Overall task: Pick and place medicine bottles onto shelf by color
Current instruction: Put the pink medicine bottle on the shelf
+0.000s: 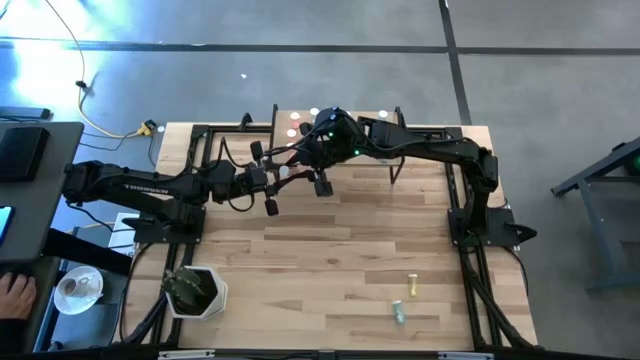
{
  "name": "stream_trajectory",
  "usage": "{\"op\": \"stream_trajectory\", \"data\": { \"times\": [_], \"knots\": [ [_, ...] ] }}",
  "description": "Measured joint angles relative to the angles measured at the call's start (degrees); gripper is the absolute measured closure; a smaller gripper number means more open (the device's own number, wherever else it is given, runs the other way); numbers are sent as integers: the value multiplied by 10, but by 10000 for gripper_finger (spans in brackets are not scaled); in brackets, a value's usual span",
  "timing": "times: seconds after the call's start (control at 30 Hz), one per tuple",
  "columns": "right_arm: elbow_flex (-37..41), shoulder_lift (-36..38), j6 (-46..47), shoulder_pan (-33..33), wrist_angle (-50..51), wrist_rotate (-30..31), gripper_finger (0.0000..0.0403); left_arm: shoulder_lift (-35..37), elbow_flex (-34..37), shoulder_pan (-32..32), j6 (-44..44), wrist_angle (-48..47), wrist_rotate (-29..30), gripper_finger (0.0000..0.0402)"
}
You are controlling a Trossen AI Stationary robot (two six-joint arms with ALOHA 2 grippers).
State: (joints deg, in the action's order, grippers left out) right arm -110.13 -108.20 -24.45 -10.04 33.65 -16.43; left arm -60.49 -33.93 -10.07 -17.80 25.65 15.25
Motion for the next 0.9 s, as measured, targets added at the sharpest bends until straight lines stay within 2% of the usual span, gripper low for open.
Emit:
{"op": "stream_trajectory", "data": {
  "times": [0.23, 0.53, 0.7, 0.9],
  "knots": [
    [0, 0, -1, 1, 1, 15, 279, 0, 0, -1, 2, 1, 6, 312],
    [0, 0, -1, 1, 4, 18, 281, 0, 0, -1, 2, -7, 7, 301],
    [0, 0, 4, 1, 8, 18, 282, 0, 0, -1, -4, -17, 8, 281],
    [0, -1, 5, 0, 7, 19, 285, 1, 0, 0, 3, -24, 15, 236]
  ]
}}
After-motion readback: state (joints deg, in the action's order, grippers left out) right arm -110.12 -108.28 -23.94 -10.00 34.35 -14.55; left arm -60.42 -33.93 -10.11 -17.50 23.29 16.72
